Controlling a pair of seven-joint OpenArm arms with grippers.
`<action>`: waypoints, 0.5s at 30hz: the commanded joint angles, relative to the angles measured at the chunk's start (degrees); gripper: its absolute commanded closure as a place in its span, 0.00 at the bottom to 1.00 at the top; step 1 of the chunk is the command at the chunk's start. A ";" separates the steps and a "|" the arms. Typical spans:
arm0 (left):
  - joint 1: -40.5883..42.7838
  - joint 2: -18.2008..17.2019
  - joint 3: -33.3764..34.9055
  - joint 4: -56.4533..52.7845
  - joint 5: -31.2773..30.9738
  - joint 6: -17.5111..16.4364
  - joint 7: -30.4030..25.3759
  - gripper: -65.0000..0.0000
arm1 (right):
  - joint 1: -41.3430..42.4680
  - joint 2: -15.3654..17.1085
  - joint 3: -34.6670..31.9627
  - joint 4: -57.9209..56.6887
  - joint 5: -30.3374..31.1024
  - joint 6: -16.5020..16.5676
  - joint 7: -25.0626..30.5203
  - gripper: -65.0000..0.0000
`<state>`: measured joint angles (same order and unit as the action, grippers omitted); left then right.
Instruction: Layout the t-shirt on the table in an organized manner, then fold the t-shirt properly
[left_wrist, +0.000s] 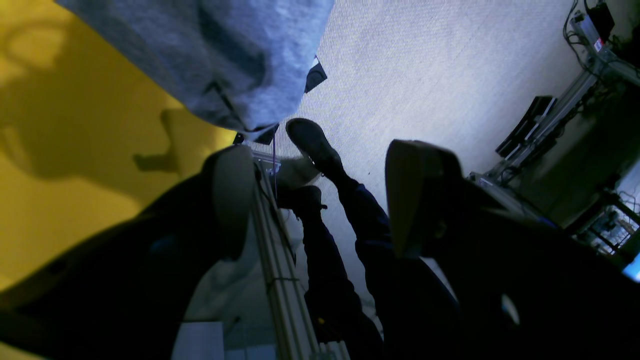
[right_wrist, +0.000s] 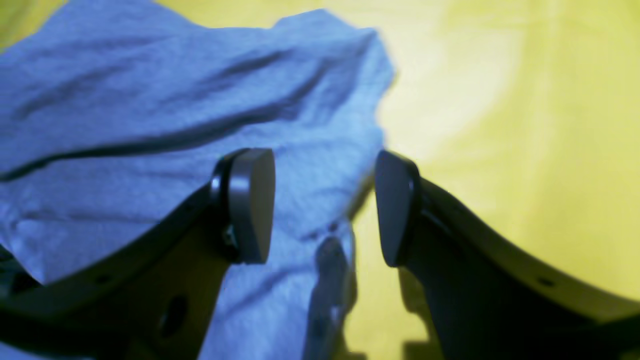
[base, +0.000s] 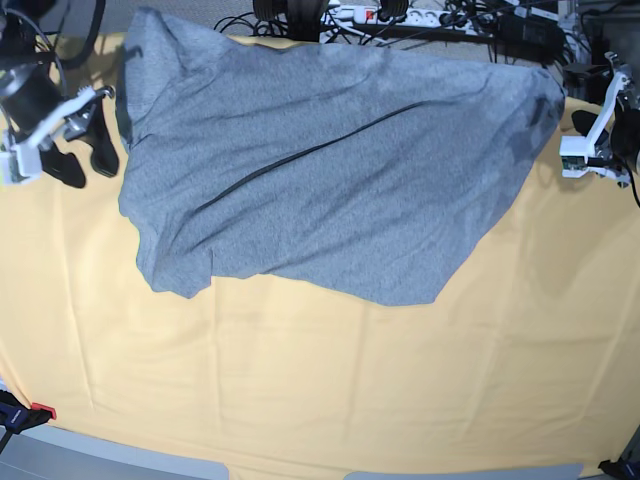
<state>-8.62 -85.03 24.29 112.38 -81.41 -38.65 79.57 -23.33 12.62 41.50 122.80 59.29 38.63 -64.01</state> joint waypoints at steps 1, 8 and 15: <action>-0.83 -1.27 -0.85 0.24 2.05 -0.24 0.43 0.35 | 1.60 0.76 -1.07 -1.33 -0.20 0.00 1.49 0.47; -0.94 -0.50 -0.85 0.24 16.41 4.02 0.43 0.35 | 10.69 0.74 -4.50 -16.79 -2.80 -1.51 1.33 0.47; -0.96 -0.17 -0.87 0.24 20.76 4.44 0.43 0.35 | 14.64 0.76 -4.50 -28.52 3.02 -0.02 -1.18 0.47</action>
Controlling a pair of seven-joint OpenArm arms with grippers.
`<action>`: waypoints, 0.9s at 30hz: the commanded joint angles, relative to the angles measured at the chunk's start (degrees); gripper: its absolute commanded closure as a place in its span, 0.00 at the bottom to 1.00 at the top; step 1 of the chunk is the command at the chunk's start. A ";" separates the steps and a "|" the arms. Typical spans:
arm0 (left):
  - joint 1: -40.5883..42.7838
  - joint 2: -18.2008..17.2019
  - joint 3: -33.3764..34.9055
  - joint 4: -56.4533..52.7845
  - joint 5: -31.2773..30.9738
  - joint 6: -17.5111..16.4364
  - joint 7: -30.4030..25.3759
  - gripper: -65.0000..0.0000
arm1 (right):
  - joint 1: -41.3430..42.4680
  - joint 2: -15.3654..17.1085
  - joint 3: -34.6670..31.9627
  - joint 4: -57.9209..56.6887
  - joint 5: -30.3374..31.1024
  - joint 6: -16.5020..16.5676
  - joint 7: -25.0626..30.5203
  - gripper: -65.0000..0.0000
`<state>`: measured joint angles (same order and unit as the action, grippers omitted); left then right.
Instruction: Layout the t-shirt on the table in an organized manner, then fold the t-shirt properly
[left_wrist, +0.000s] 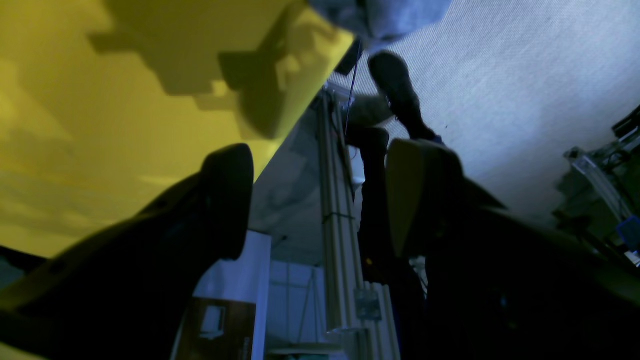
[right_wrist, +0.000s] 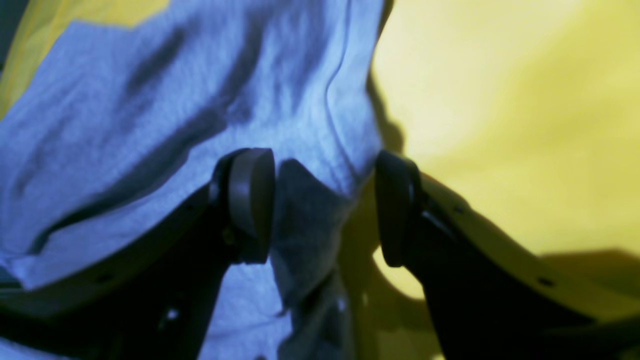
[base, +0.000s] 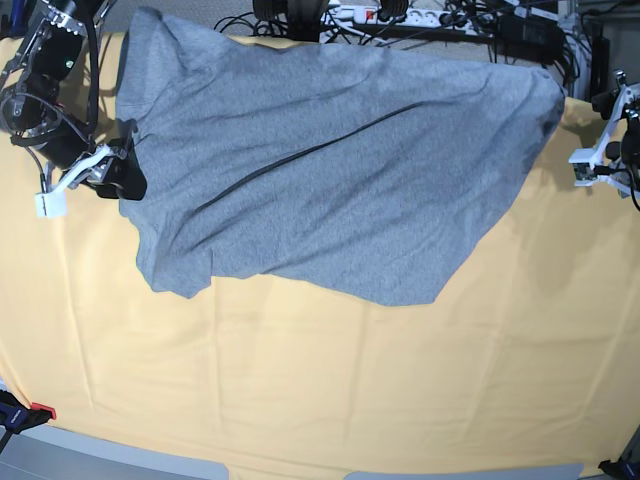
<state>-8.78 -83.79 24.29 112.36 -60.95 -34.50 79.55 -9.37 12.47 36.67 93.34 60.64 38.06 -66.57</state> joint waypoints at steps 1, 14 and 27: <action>-0.81 -0.98 -0.85 0.26 0.83 0.46 0.45 0.35 | 0.68 0.90 0.33 0.52 2.49 0.57 1.42 0.47; -8.13 9.11 -0.87 0.24 1.81 1.33 0.45 0.41 | 3.54 0.92 -8.46 0.42 -8.24 1.46 1.90 0.79; -16.55 10.82 -0.87 -2.67 2.71 1.36 -0.35 0.43 | 2.58 3.89 -8.44 16.79 -21.55 -1.73 1.42 1.00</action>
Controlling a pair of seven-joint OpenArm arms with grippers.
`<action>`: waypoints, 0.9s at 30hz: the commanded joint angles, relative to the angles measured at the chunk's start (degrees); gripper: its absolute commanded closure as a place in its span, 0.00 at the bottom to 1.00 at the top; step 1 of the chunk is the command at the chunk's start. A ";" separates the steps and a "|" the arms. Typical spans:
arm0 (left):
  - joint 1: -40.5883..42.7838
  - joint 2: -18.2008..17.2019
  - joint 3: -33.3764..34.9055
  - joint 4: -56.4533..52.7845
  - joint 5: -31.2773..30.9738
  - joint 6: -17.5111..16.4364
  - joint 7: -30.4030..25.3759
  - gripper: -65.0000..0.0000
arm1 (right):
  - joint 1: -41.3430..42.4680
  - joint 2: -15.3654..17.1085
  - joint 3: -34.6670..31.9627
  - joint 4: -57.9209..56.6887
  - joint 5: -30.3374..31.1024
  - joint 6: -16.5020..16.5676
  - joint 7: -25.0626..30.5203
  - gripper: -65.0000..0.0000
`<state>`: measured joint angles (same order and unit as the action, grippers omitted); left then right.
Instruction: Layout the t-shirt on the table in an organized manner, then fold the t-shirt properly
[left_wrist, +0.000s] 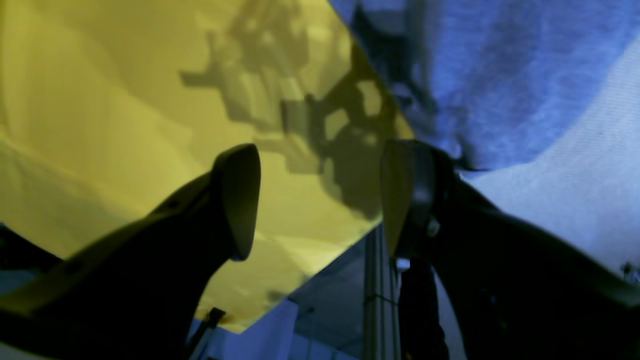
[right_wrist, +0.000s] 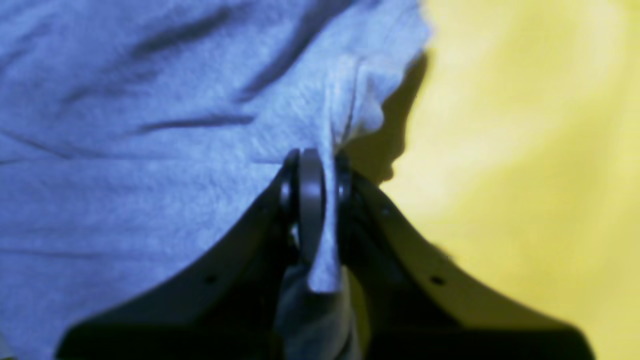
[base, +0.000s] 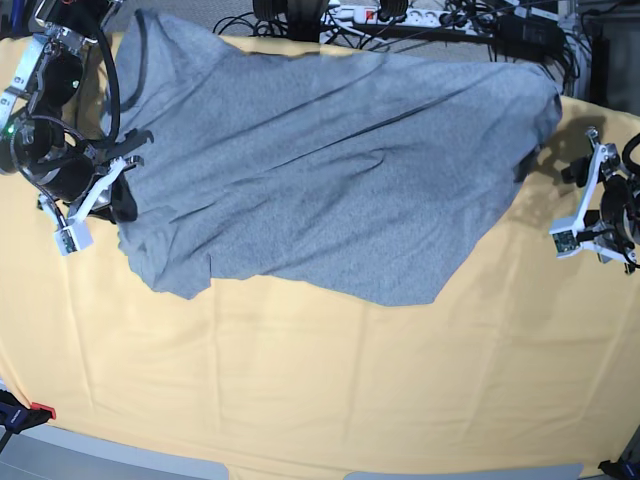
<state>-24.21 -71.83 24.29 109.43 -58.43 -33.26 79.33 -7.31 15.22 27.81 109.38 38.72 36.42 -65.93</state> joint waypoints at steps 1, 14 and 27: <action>-1.57 -0.59 -0.87 -0.11 0.20 0.11 -0.31 0.43 | -0.42 1.55 0.42 2.45 -2.67 -1.31 1.97 1.00; -2.64 9.77 -7.41 -6.69 4.20 2.49 -2.91 0.43 | -8.44 4.63 4.74 12.66 -25.55 -18.32 6.38 1.00; -2.45 27.58 -26.56 -21.81 2.01 2.86 -4.52 0.43 | -8.44 4.63 9.09 12.66 -29.31 -22.91 6.62 1.00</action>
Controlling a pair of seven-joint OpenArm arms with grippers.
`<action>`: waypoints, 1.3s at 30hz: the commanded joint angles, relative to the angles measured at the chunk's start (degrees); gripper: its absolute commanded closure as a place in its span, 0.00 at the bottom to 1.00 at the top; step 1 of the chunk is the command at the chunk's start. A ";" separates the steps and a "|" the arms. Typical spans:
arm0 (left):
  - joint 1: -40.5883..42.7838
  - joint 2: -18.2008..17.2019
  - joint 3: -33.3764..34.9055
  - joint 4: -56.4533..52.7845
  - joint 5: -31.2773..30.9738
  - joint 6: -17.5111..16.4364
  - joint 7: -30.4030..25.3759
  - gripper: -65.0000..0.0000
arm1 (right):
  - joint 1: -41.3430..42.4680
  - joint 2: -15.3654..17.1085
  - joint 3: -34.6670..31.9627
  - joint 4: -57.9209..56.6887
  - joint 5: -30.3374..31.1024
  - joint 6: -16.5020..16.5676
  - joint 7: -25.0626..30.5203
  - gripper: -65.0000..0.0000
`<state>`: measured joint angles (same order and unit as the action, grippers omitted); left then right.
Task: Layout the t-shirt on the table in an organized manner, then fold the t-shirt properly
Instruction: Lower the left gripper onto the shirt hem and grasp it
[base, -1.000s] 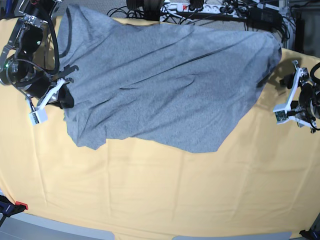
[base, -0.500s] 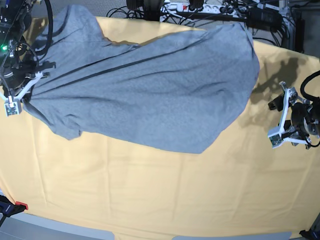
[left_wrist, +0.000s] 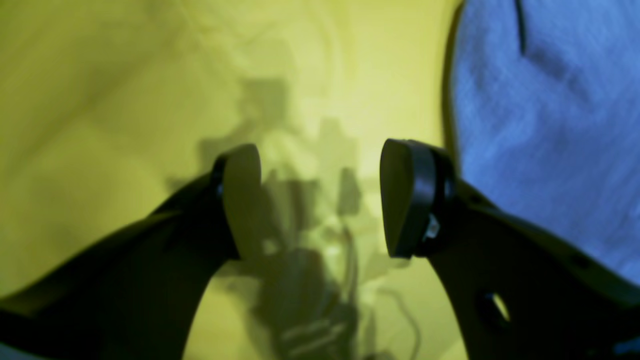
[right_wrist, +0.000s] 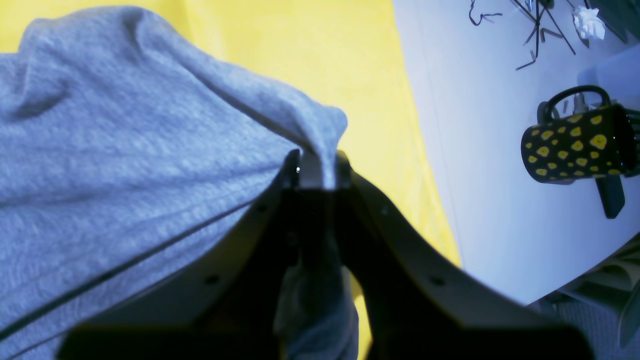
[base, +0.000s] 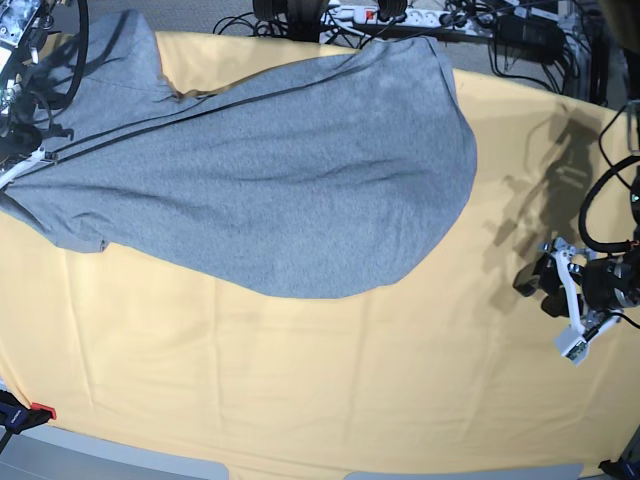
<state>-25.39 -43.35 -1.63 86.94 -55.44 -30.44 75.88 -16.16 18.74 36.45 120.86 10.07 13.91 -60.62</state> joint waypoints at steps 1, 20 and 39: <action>-1.27 0.52 -0.76 -0.59 -0.96 0.04 -1.09 0.43 | 0.44 1.11 0.46 1.18 -0.39 -0.07 1.31 1.00; -0.02 16.92 -0.74 -19.30 -0.55 -8.87 -6.62 0.43 | 0.48 1.11 0.46 1.25 6.47 3.02 0.94 0.58; -3.76 19.65 -0.76 -21.66 -0.74 -9.56 -6.49 1.00 | 0.59 1.09 0.46 1.25 9.75 3.76 0.87 0.58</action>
<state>-27.20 -22.81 -1.96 64.38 -54.98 -39.53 70.50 -16.05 18.87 36.49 120.92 19.62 17.61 -60.82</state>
